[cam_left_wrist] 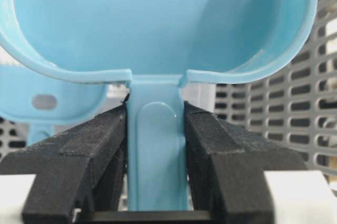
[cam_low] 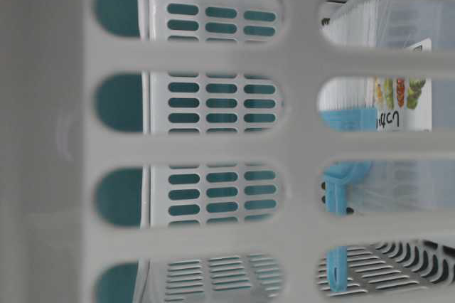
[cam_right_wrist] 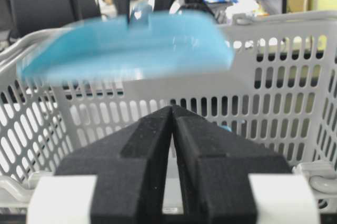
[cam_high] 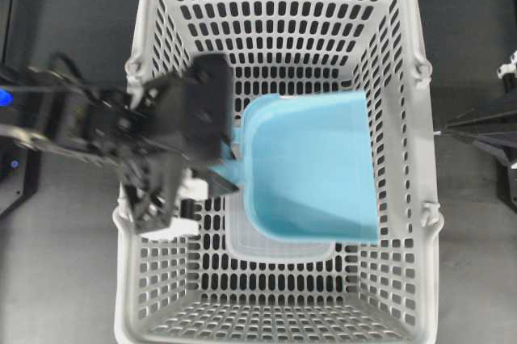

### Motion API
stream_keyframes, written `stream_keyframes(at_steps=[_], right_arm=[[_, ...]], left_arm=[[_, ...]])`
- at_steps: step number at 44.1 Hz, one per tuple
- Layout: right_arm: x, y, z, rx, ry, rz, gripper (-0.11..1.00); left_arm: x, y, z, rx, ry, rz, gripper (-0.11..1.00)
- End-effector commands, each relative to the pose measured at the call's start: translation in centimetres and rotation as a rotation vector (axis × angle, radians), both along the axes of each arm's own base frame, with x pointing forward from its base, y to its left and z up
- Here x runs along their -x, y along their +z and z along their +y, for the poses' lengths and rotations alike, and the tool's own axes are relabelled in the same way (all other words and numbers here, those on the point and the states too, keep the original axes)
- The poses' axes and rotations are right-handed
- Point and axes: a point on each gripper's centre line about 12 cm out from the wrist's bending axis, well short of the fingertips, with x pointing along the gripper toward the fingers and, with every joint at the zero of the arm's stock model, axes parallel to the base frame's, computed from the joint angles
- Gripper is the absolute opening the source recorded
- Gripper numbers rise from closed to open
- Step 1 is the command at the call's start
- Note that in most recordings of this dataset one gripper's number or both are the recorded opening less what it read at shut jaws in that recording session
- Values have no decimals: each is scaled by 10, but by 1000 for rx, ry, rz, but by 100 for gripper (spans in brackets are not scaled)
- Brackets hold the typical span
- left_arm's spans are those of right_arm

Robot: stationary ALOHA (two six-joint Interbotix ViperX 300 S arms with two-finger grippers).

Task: Pick up the dustpan from the shopping basket with the left arm.
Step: 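Lift the dustpan upward out of the basket with the left gripper, then hold the raised dustpan steady above the basket with the left gripper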

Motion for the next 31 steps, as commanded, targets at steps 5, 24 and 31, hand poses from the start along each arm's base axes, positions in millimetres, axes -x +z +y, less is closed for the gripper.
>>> stream_keyframes(at_steps=[5,24,31], right_arm=[[0,3,0,-5,1,-11,0],[0,2,0,-3,-1,-9,0],[0,1,0,-3,1,-3,0]], left_arm=[[13,31,5,4,9,-66,30],[11,29,5,4,9,-60,30],[10,27,5,4,9,-60,30]])
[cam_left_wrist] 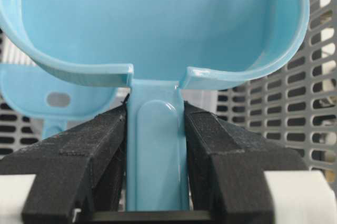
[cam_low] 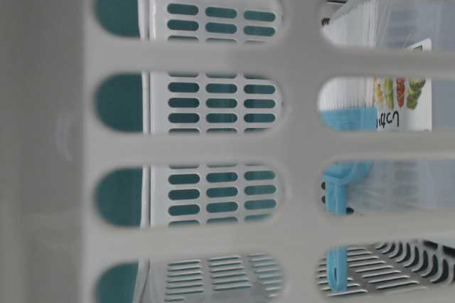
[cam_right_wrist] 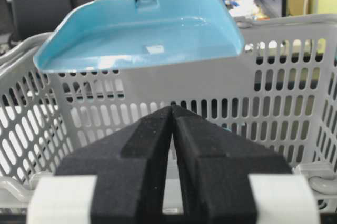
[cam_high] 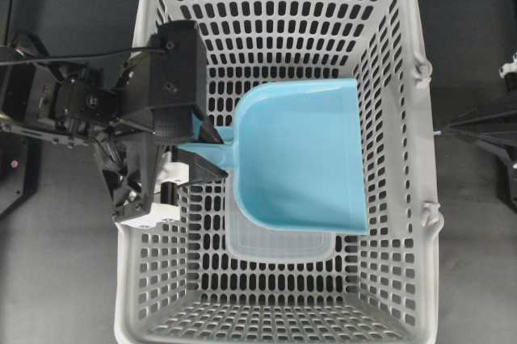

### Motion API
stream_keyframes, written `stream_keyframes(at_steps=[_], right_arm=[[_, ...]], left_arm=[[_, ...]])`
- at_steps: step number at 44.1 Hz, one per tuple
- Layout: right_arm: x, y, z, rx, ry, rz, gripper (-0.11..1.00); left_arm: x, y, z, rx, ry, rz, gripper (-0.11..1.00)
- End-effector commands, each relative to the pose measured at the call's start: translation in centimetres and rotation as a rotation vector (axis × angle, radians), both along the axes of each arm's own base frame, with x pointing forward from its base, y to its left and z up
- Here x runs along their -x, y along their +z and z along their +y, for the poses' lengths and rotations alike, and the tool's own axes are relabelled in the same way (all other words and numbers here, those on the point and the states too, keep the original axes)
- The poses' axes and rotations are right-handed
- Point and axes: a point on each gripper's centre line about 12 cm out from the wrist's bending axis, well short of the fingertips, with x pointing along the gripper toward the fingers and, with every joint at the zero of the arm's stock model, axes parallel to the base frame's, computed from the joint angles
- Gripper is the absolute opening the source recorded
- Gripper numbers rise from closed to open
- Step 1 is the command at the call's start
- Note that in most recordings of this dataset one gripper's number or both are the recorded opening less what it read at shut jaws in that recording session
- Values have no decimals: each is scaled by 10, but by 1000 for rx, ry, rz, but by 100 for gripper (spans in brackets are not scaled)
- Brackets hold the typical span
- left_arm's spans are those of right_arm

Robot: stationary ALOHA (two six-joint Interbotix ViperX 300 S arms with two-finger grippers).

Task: Pick up the dustpan from the shopping basket with the left arm.
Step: 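Hold the raised dustpan steady above the basket with the left gripper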

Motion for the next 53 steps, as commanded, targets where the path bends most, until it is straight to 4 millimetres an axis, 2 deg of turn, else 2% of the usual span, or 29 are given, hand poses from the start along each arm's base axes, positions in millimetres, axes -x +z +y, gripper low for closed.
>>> stream_keyframes(at_steps=[1,53], right_arm=[[-1,1,1,-3,2,0,0],[-1,-3,0,-2,1,19,0]], left_arm=[[0,15,0,2,-3,-48,30],[-5,8,-1,2,-2,-40,30]])
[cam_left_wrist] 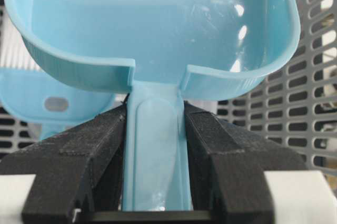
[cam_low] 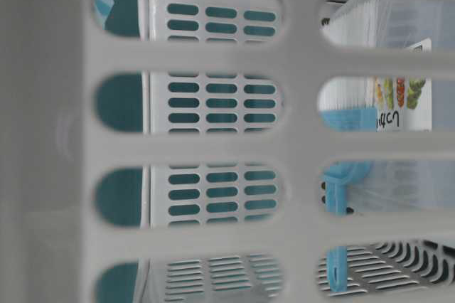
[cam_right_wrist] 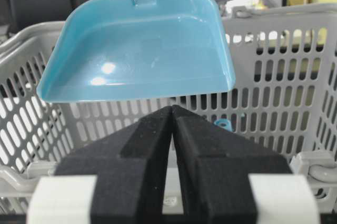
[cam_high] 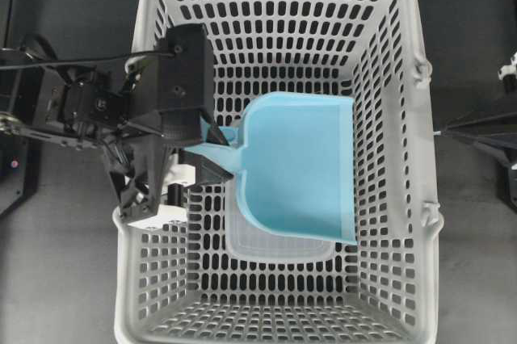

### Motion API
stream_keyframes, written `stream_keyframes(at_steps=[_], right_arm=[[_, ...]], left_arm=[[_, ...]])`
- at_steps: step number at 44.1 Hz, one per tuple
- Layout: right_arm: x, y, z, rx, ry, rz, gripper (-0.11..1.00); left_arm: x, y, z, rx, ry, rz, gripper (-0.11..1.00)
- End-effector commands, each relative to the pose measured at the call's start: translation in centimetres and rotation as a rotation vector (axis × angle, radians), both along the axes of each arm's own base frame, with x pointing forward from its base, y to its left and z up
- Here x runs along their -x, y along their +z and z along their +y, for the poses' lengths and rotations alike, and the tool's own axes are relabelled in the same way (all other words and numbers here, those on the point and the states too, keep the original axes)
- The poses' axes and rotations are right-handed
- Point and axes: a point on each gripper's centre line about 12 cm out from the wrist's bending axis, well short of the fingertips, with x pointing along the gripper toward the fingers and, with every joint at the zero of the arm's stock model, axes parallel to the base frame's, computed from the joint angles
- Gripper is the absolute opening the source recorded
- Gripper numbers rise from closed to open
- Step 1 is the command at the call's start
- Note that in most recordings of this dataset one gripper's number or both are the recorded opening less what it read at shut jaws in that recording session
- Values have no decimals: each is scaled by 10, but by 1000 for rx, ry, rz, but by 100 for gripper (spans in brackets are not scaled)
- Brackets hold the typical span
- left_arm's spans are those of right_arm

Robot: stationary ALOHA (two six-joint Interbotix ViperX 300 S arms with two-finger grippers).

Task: Pick up the dustpan from the shopping basket with the left arm.
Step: 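Hold the raised dustpan steady above the basket with the left gripper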

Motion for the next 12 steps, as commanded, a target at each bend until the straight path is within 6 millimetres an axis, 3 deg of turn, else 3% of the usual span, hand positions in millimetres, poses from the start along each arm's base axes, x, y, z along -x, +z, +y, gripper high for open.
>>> stream_keyframes(at_steps=[1,12], right_arm=[[-1,1,0,-5,-1,-3,0],[2,2,0,-5,-1,-11,0]], left_arm=[[1,12,-1,1,-4,-39,30],[0,9,-1,-1,-4,-29,30]])
